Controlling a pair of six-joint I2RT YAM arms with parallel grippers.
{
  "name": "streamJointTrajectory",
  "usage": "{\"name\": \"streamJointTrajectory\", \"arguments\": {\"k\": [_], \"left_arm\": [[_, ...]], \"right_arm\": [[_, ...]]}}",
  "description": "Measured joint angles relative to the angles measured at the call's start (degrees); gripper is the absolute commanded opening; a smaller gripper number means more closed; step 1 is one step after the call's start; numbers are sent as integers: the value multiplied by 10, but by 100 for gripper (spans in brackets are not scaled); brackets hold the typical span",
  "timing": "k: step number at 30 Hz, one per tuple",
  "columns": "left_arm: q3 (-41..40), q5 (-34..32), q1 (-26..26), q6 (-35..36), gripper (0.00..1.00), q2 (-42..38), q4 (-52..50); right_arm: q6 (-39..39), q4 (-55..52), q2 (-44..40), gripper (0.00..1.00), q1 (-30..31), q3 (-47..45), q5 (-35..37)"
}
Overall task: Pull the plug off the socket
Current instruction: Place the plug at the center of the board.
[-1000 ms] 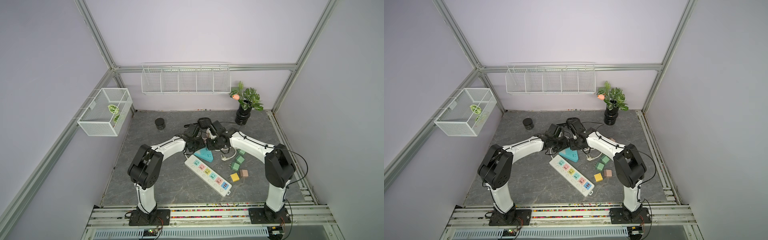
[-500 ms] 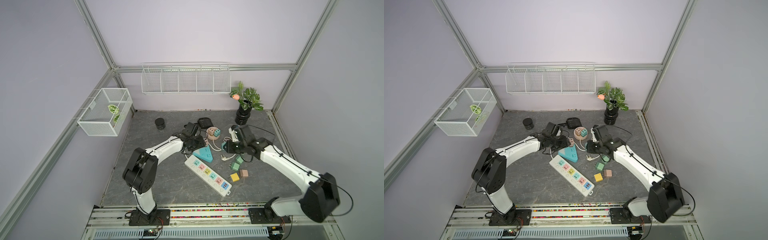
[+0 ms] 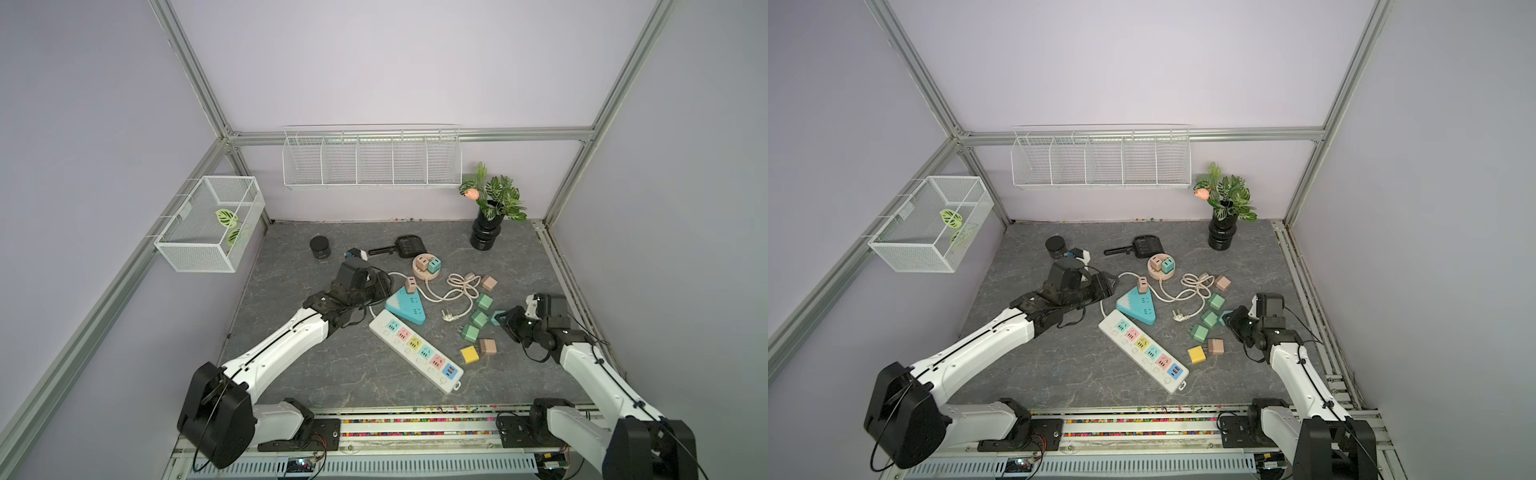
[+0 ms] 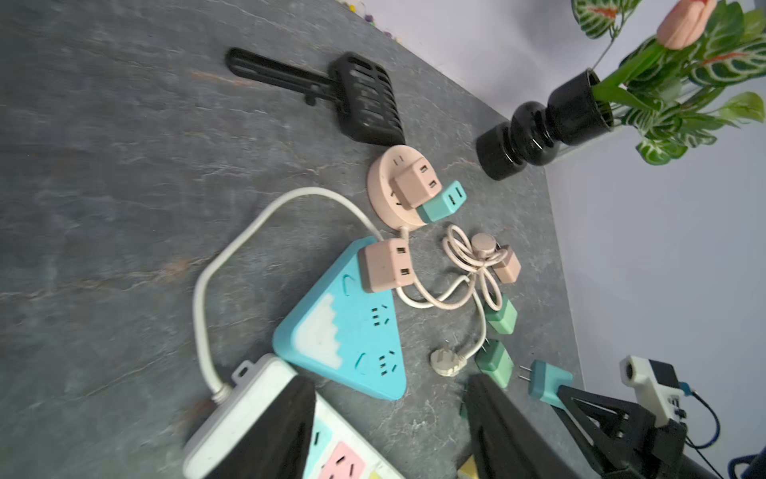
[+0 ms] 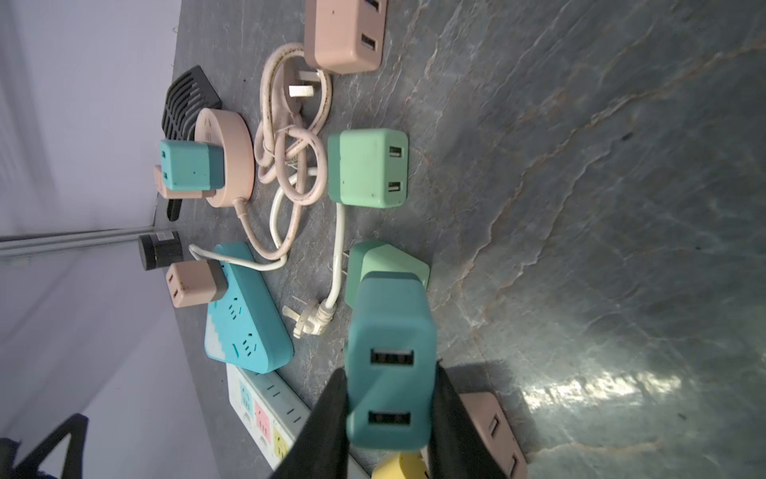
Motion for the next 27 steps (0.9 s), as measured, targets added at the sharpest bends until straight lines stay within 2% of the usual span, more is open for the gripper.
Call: {"name": "streamJointTrajectory", "arguments": {"k": [2,4,9,15,21,24,27], "left_arm": [[-39,-10,17,-20,80,-30,18],[-83,-7,43,-47,80,-49,45],[-168,46,92,-104,80,-43,83],[-161,114,93,-108,79,-21,93],[-126,140,93,-76,78,4,85],[-113,153,93,-63,77,21,83],[-106,167,93,-56,77,45,83]], "right_arm": [[5,18,12,33,-11,-8,-9],[13,36,31,34,-20,-17,-21],[19,54,75,42,-30,-25,-47],[3,6,58,58,-33,-21,-28],[-39,-57,13,58,-33,26,-3],[-46,-4,13,57,-26,32,-39],[-44,92,57,57,26,33,-84]]}}
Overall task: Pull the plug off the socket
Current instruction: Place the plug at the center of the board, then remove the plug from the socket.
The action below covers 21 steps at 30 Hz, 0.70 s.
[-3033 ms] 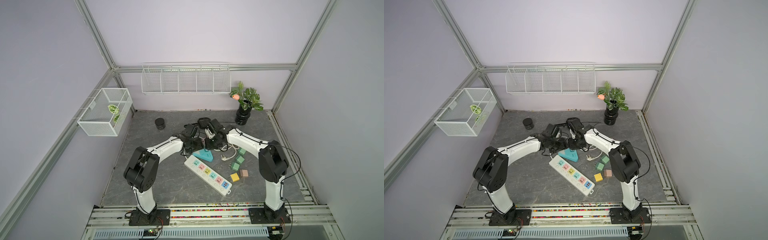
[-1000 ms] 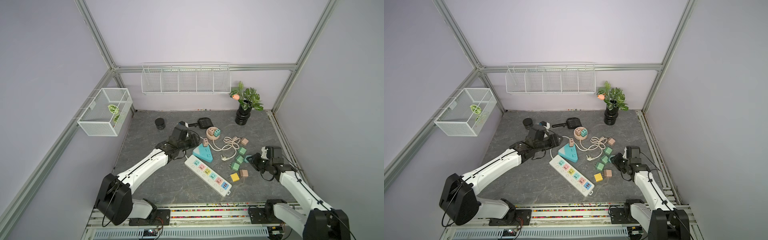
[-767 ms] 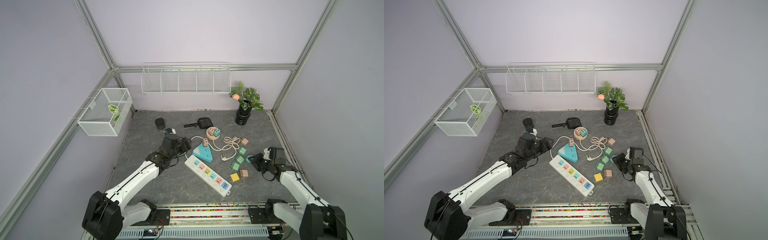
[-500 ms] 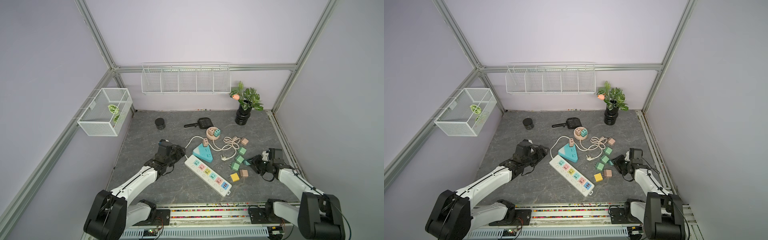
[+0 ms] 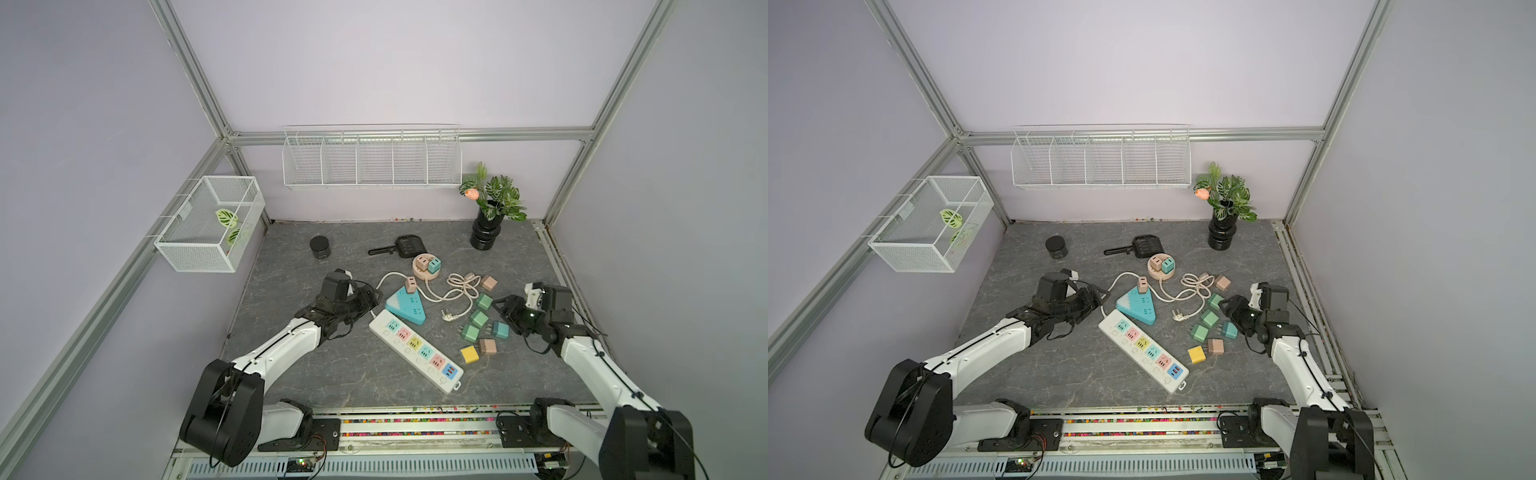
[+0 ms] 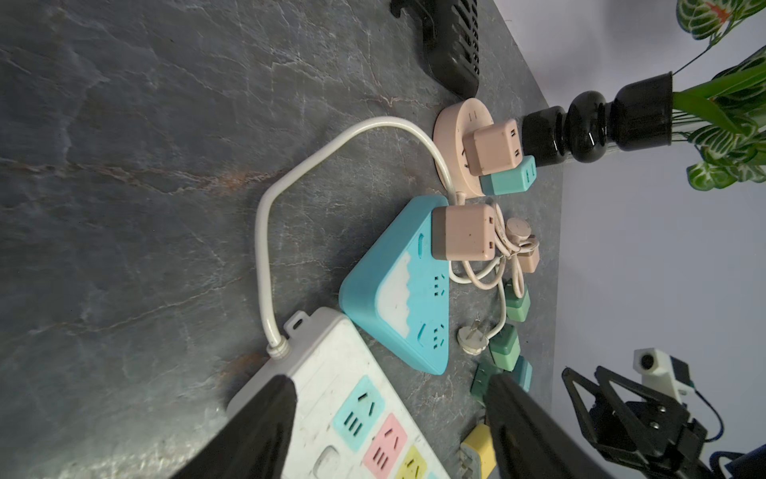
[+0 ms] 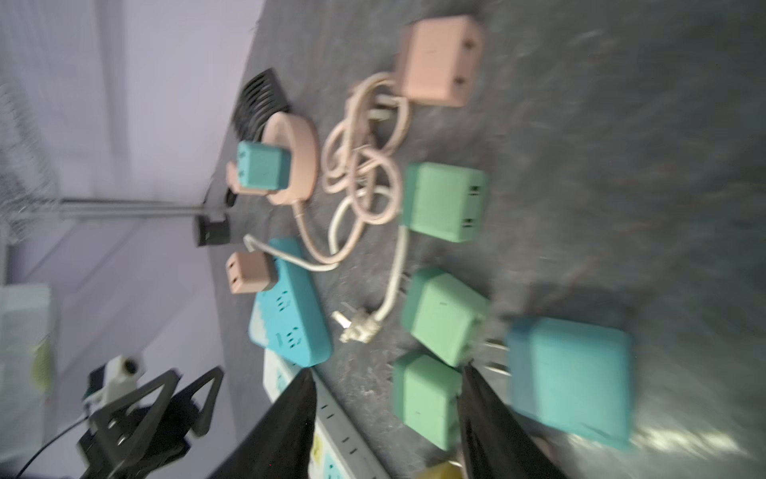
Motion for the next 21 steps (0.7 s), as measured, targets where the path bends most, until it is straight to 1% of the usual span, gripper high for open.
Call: {"name": "streamJointTrajectory", "arguments": {"k": [2,5,7,9,12,14,18,21], "left_arm": [[5,8,-1,4,77,17,-1],[21,15,-4,7,77,46,-4],[35,20,-5,9,76,63,-5],[54,23,-5,13,76,81,-9],[88,24,-5,22,76,108,-19],[108,23,-5,28,76,122,-28],[139,24,-5,41,76,150,-45],[152,24,-6,47,76,170,-53]], "right_arm": [[-16,18,54,57,65,35,-15],[-70,-5,144,57,171,144,-6],[-120,-47,208,58,238,247,24],[-160,-100,269,58,284,348,63],[-205,-184,367,61,330,488,131],[-220,-232,420,62,348,549,178],[-229,-324,502,62,373,644,273],[-231,-363,538,60,383,683,314]]}}
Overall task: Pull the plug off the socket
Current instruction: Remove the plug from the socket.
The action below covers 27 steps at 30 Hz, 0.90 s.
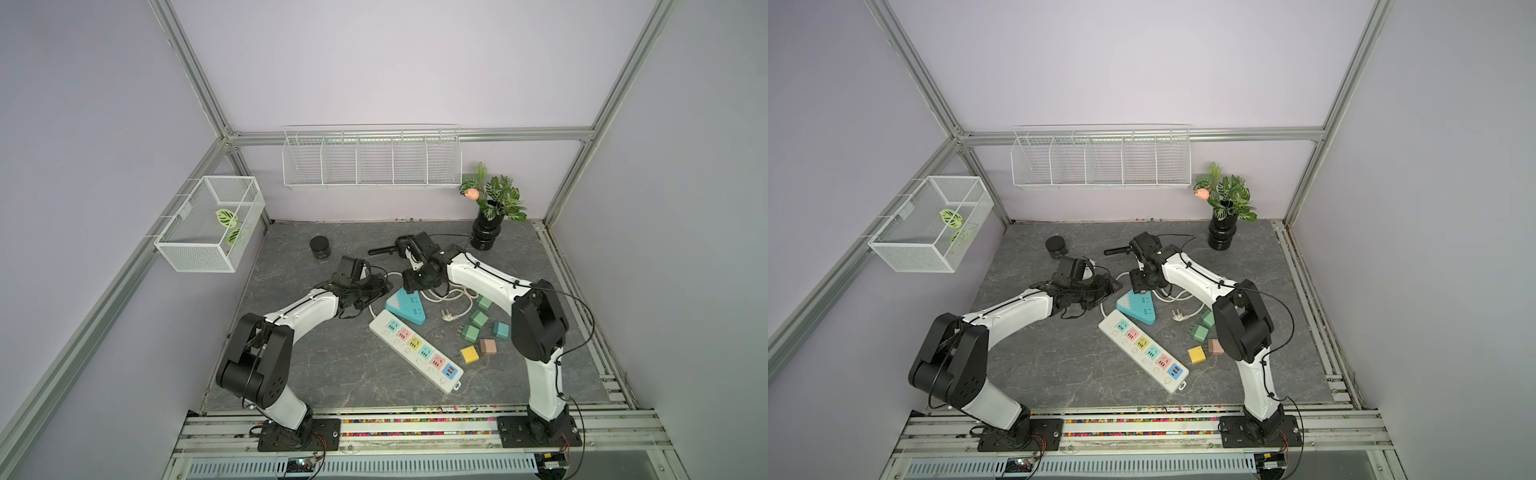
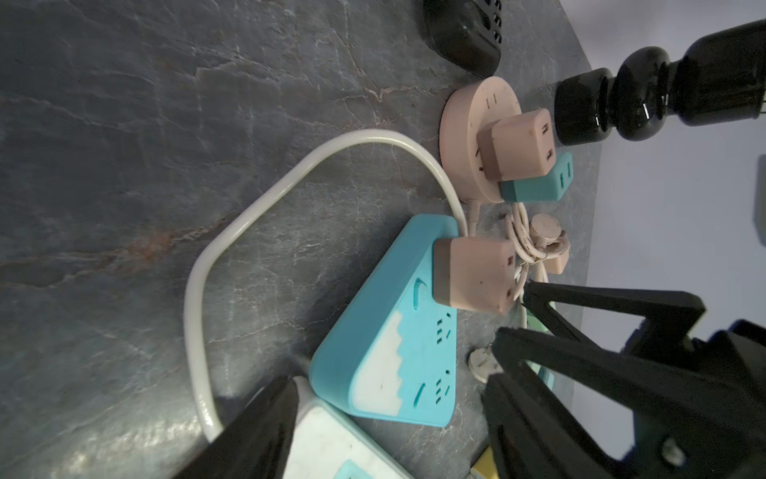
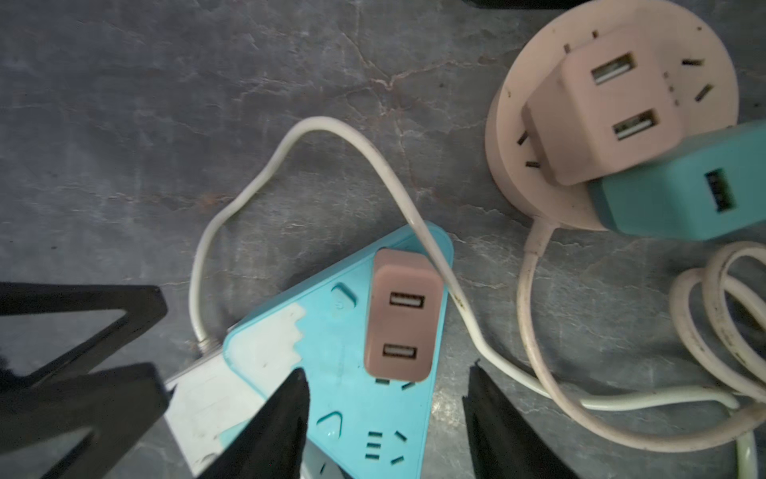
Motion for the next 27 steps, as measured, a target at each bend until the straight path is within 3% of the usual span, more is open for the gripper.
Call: {"name": "streamJointTrajectory", "arguments": {"k": [14,27], "left_arm": [[58,23,-15,22,68,103,-28],[74,16,-19,19,62,128,-51]], "right_arm": [[-35,-47,76,36,1,98,7],[-24,-47,78,29,-4,97,-2]]}}
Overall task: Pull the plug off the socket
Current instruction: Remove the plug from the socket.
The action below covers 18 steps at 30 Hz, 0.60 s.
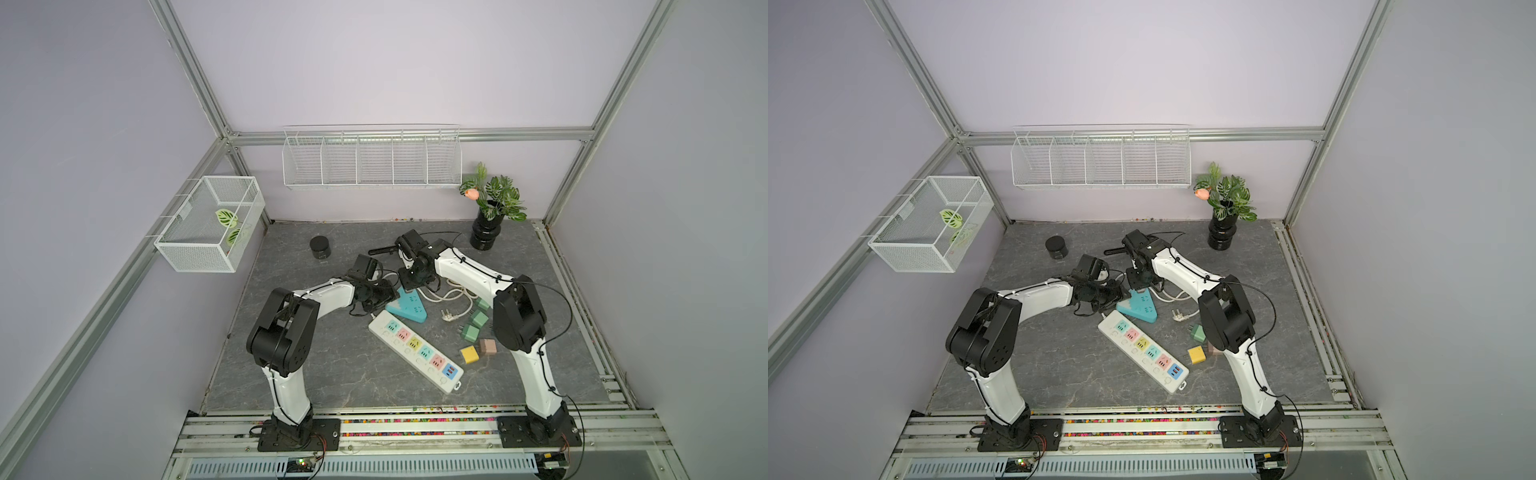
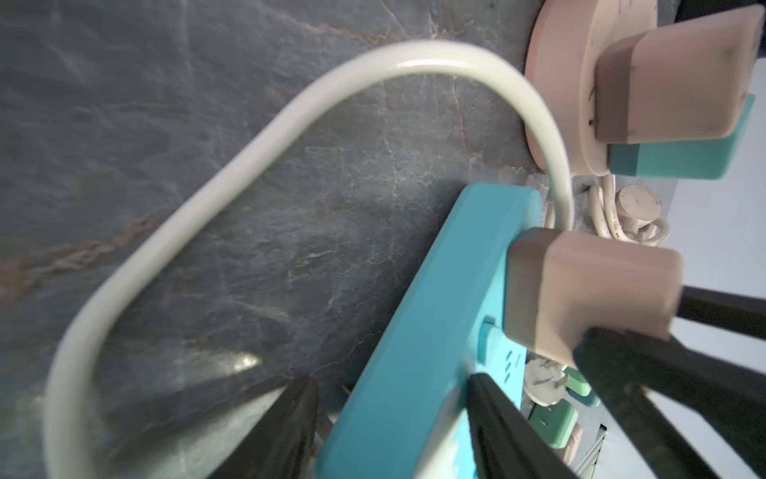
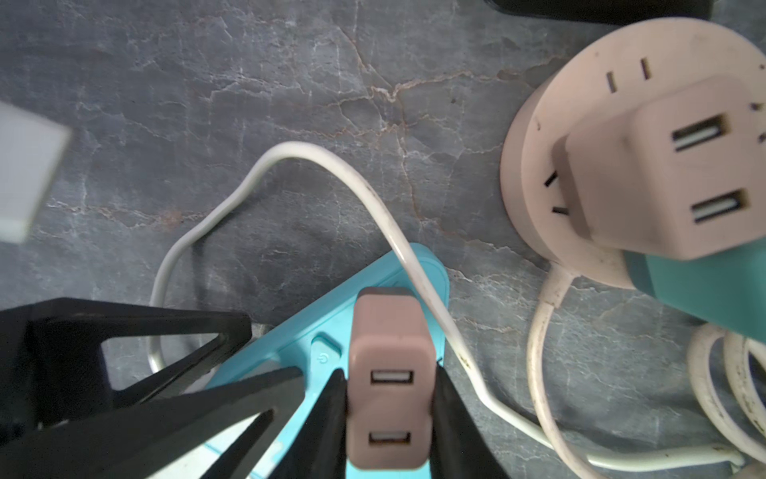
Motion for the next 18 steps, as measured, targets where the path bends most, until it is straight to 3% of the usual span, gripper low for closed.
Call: {"name": "streamJointTrajectory", "arguments": {"k": [7,14,18], "left_arm": [[1,-4,-1,-2,62,1,-3],[1,-10,-2,-5,62,2,1],[-3,-12,-6,-8,62,2,13]], "right_arm": [[1,54,-29,29,11,-54,9],[15,-11,7,29,8,19,28],[19,35,-33,28,-7,-55,-2]]}}
